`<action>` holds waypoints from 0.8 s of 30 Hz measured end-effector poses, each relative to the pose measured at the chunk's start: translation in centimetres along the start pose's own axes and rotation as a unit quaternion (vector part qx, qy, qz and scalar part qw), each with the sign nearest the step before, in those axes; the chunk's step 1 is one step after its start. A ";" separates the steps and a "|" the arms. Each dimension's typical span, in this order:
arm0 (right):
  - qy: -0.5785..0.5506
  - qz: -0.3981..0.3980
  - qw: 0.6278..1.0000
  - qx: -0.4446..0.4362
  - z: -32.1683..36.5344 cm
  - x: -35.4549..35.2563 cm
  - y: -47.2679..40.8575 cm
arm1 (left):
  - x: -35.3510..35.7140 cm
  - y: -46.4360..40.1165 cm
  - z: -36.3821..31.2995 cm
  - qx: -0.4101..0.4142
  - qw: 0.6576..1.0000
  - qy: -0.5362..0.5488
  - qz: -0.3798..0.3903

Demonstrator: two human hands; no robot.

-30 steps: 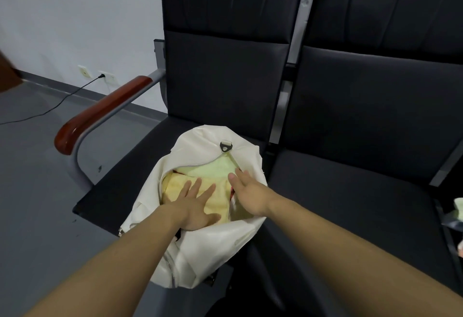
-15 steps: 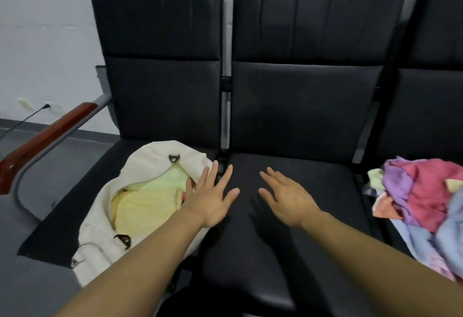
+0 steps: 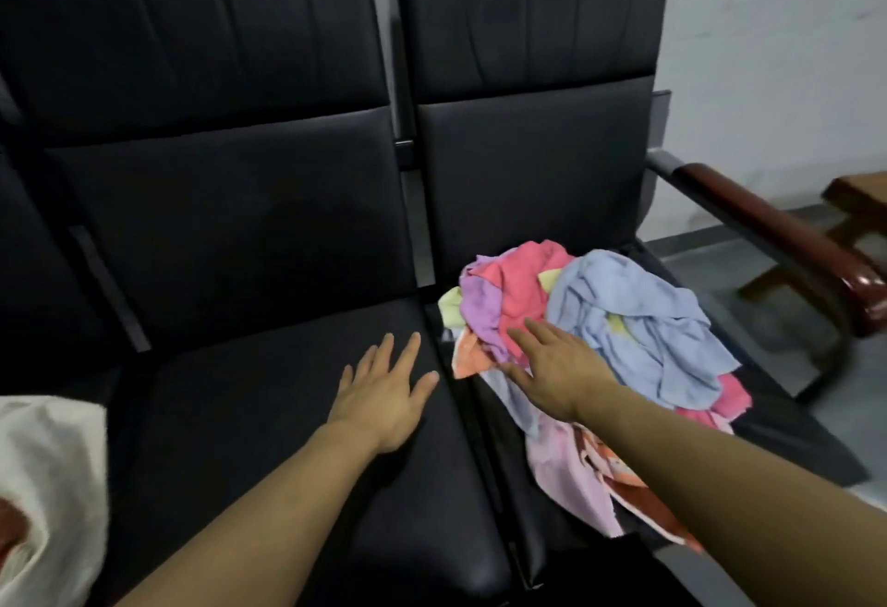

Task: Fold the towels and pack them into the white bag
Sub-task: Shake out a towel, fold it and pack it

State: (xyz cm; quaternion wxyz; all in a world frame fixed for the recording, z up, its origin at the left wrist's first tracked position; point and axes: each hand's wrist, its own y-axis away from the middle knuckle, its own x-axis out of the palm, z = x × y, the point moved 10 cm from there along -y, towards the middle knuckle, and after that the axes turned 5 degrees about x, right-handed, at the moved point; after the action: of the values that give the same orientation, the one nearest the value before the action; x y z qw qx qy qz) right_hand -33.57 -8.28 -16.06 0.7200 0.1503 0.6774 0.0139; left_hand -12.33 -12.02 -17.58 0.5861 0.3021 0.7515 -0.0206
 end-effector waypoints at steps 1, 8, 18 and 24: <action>-0.009 0.006 1.000 0.018 -2.1 0.2 -0.6 | 0.6 -1.4 -1.6 0.010 1.000 -0.002 0.003; -0.106 -0.051 0.977 0.180 -15.2 1.9 -2.3 | 6.1 -9.6 -12.5 0.093 0.994 0.060 0.004; -0.180 -0.155 0.944 0.229 -22.8 -1.1 -4.4 | 9.0 -16.8 -17.5 -0.033 0.914 0.394 -0.088; -0.162 -0.239 0.939 0.189 -22.1 -4.1 -4.3 | 5.2 -15.4 -13.9 -0.043 0.894 0.417 -0.158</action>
State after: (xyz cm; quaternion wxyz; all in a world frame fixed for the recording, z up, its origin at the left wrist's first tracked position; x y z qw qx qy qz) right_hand -56.36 -8.91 -13.92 0.7605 0.1174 0.5577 -0.3112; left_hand -32.45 -17.05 -22.90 0.2202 0.1348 0.9649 0.0474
